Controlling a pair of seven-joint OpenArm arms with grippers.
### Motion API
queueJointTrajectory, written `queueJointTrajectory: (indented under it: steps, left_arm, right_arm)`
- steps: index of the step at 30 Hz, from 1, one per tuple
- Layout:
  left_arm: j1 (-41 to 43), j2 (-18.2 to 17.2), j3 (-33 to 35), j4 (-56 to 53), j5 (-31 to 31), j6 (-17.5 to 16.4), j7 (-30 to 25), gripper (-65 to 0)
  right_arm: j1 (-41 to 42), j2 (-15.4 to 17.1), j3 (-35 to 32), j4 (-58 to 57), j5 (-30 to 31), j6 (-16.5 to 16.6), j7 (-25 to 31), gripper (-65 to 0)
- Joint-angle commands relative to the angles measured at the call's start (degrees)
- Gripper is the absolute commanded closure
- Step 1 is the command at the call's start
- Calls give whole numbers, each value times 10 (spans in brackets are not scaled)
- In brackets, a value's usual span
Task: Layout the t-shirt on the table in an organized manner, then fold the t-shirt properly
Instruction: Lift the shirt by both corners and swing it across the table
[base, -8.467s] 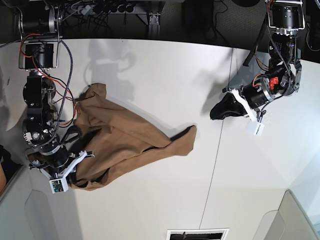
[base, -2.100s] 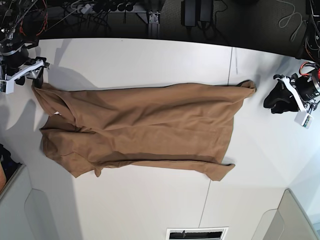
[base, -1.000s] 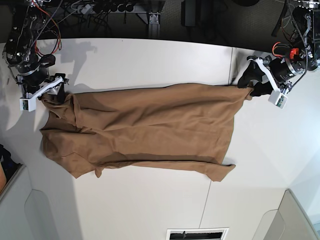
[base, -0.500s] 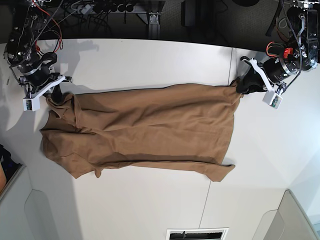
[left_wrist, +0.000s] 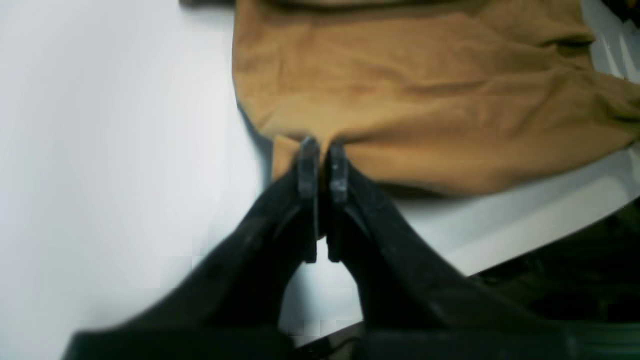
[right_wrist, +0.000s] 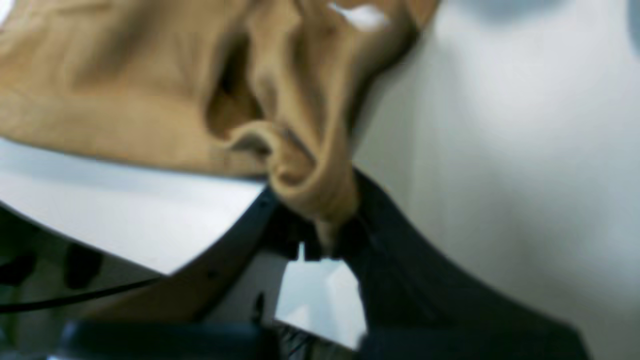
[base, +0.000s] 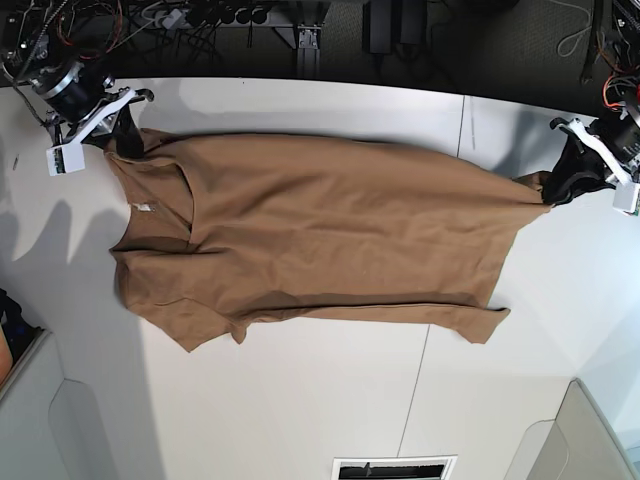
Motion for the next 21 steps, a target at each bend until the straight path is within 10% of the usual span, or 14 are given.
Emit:
queueJointTrajectory:
  steps: [1,13,21]
  left_arm:
    - [11,-7,-19,19,-12,-3,-10,0]
    - [56,43,-175,150,-148,-3,52,0]
    - [-38,60,-230,169,-136,-3,13,0]
  right_arm:
    - [-16,7,12,29,11,4,11,0]
    - [-98,5,157,189,121,9,-15,0]
    - [16,7,240,198,144,8,-10,0]
